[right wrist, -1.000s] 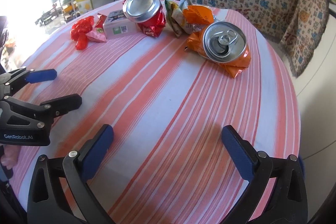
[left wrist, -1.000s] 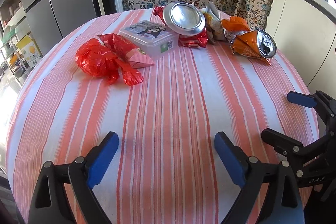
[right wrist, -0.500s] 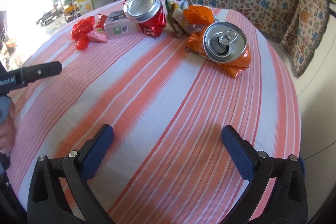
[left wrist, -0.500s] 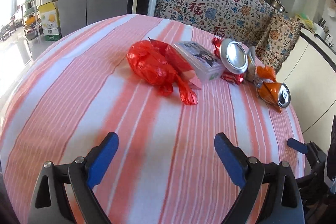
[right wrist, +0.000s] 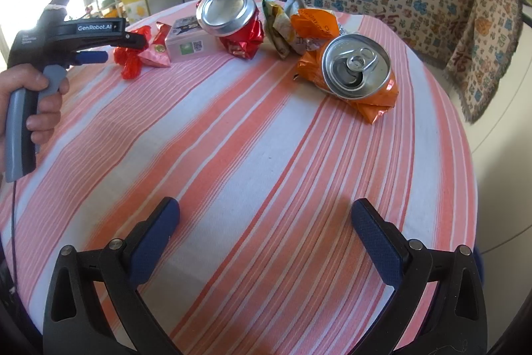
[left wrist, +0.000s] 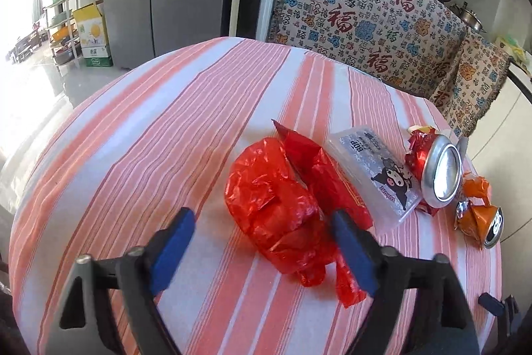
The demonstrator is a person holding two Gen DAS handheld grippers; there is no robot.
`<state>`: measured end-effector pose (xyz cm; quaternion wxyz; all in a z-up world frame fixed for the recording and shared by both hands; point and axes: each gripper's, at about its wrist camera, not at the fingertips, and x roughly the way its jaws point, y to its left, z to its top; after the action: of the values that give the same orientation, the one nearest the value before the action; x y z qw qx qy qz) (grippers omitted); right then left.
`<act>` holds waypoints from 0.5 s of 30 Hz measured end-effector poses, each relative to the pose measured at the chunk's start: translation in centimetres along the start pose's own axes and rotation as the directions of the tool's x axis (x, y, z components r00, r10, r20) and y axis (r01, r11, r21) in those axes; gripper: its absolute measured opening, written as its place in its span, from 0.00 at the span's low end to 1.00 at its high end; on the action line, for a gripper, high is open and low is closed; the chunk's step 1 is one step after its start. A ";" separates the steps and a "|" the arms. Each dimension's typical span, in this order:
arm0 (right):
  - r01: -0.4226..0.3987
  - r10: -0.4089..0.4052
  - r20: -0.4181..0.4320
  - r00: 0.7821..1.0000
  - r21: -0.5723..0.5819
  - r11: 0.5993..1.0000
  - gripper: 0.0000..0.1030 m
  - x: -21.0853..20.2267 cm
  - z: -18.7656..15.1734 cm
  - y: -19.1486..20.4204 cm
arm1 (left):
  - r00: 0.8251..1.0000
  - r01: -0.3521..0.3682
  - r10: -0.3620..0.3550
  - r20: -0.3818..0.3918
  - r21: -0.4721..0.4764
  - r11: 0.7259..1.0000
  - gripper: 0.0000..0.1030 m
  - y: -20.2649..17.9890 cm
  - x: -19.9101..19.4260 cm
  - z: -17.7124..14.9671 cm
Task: Collect trash
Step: 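Grasp the red plastic bag with the left tool while the right tool grasps the orange crushed can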
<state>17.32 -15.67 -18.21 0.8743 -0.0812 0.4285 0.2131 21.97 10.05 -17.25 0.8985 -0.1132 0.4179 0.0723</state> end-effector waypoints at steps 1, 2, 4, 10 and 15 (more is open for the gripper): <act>0.000 0.000 0.000 1.000 0.000 1.000 1.00 0.0 0.0 0.0 | 1.000 0.012 -0.011 -0.009 0.025 1.000 0.52 0.1 -0.2 -0.1; 0.000 0.000 0.000 1.000 0.000 1.000 1.00 0.0 0.0 0.0 | 1.000 0.023 -0.023 -0.016 0.054 0.998 0.51 0.2 -0.4 -0.2; 0.000 0.000 0.000 1.000 0.000 1.000 1.00 0.0 0.0 0.0 | 1.000 0.017 -0.015 -0.013 0.116 0.993 0.50 0.4 -1.2 -0.5; 0.000 0.000 -0.001 1.000 0.001 1.000 0.99 0.0 0.0 0.0 | 0.984 0.150 -0.118 -0.130 0.269 0.951 0.49 0.8 -4.0 -1.9; 0.000 0.000 -0.001 1.000 0.001 1.000 0.99 0.0 0.0 0.0 | 0.968 0.231 -0.173 -0.180 0.391 0.891 0.53 -1.9 -5.2 -3.7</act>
<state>17.30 -15.63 -18.27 0.8741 -0.0807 0.4291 0.2129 16.34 7.10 -15.30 0.8732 0.0297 0.4717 -0.1188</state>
